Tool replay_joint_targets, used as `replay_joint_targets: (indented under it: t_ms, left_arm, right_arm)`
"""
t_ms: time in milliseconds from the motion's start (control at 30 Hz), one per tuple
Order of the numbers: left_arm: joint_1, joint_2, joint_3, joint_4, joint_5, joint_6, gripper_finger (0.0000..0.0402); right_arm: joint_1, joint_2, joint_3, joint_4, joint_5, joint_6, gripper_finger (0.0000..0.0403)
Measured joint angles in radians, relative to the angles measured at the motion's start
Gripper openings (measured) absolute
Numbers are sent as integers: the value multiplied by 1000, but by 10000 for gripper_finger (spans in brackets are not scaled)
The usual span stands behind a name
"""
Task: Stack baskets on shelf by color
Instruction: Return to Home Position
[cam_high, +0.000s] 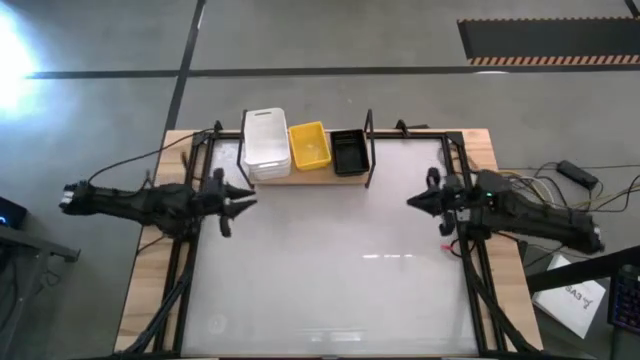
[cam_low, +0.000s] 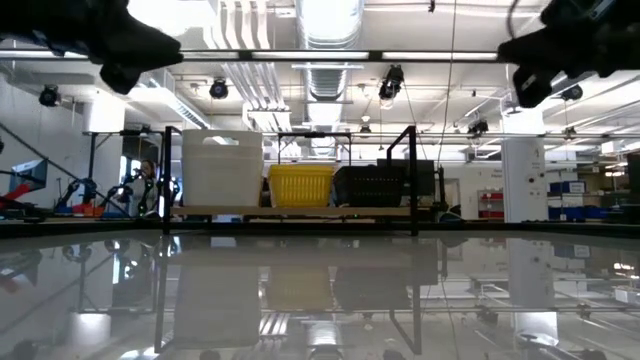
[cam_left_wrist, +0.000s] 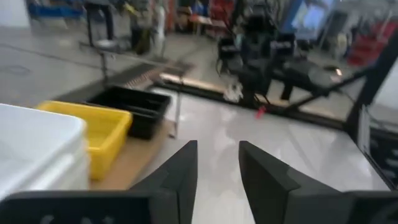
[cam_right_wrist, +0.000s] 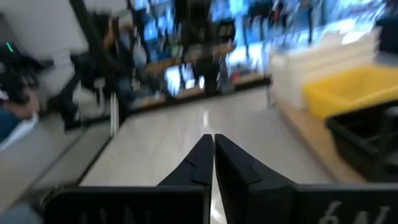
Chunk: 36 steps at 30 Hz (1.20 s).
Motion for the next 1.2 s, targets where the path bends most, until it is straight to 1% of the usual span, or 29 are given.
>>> replay_joint_targets:
  t_ms: [67,133,200,267,333,367,433,500,567,600,733,867,967,1100,1133,1200]
  left_arm:
    - [35,-114,-34,-3,10,18,89]
    - [55,-224,-71,-3,51,30,71]
    - [58,-323,-111,5,83,54,48]
    - [58,-409,-155,8,91,75,23]
    - [58,-386,-209,-51,89,77,6]
    - [58,-381,-217,-44,93,75,5]
    - [58,-342,-253,70,98,56,3]
    - [58,-326,-315,114,110,51,1]
    - [58,-320,-357,242,142,52,0]
    - [58,-317,-359,214,148,54,0]
    - [58,-310,-360,237,181,73,0]
    - [58,-308,-360,229,227,109,0]
    - [58,-300,-361,236,233,135,0]
    - [58,-281,-361,235,234,105,0]
    - [58,-277,-361,236,234,105,0]
    - [58,-268,-361,236,234,105,0]
  right_arm:
    - [-27,-63,-26,-1,-11,22,8]
    - [-30,-117,-48,8,-18,39,8]
    - [-29,-168,-74,11,-22,53,8]
    - [-28,-215,-105,-8,-17,61,8]
    - [-26,-222,-128,11,-2,79,8]
    - [-24,-222,-136,9,2,87,8]
    - [-19,-202,-157,29,10,89,8]
    - [-13,-199,-187,68,10,90,8]
    - [-10,-202,-229,137,11,102,8]
    - [-8,-207,-249,169,13,106,8]
    - [1,-220,-251,163,46,68,8]
    - [1,-218,-251,148,47,-35,8]
    - [1,-220,-252,121,50,-90,8]
    - [3,-222,-252,166,76,-45,8]
    - [6,-219,-252,182,97,-17,8]
    - [14,-220,-252,182,180,30,8]
